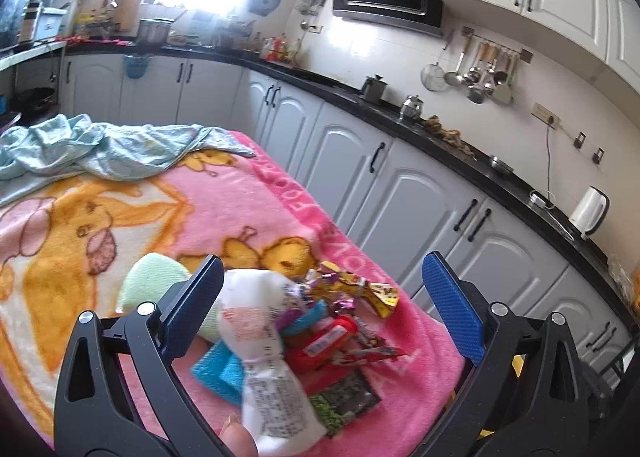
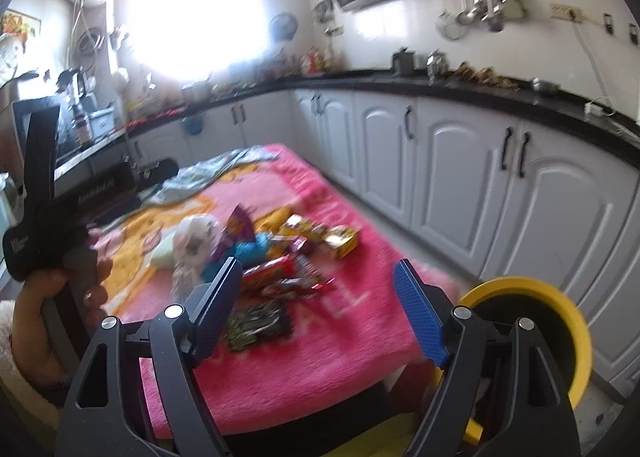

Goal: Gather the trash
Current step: 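Grasp the white plastic bag with the left tool while the right tool grasps the dark snack packet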

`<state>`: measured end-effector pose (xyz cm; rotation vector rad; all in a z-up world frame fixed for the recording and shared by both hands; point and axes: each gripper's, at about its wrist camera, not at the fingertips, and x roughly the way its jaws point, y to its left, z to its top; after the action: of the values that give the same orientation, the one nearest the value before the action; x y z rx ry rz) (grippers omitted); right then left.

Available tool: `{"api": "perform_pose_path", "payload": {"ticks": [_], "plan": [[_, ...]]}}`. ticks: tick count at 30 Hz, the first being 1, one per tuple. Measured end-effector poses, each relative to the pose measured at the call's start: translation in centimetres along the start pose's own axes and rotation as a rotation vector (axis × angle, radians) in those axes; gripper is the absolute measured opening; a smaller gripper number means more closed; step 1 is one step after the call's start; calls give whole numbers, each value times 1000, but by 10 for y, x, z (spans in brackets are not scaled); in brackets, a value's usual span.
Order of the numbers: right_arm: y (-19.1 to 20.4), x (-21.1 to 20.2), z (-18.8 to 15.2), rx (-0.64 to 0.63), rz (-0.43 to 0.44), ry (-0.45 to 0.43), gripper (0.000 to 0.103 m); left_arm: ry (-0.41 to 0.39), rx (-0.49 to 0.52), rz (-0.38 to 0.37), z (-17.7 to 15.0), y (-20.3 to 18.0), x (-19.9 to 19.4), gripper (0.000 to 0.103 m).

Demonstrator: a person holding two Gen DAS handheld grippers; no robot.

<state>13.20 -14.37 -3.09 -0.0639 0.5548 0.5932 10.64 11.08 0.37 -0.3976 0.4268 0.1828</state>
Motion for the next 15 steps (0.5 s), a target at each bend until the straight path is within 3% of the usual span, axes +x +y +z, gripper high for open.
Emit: {"api": "perform_pose_path", "payload": {"ticks": [9,15], "plan": [[29,58,-23,-28,54,156,76,50,-73,55,-5,40,15,91],[40,98,-33,-36,60,235,76,115,-130,43,-13,61,29,91]]}}
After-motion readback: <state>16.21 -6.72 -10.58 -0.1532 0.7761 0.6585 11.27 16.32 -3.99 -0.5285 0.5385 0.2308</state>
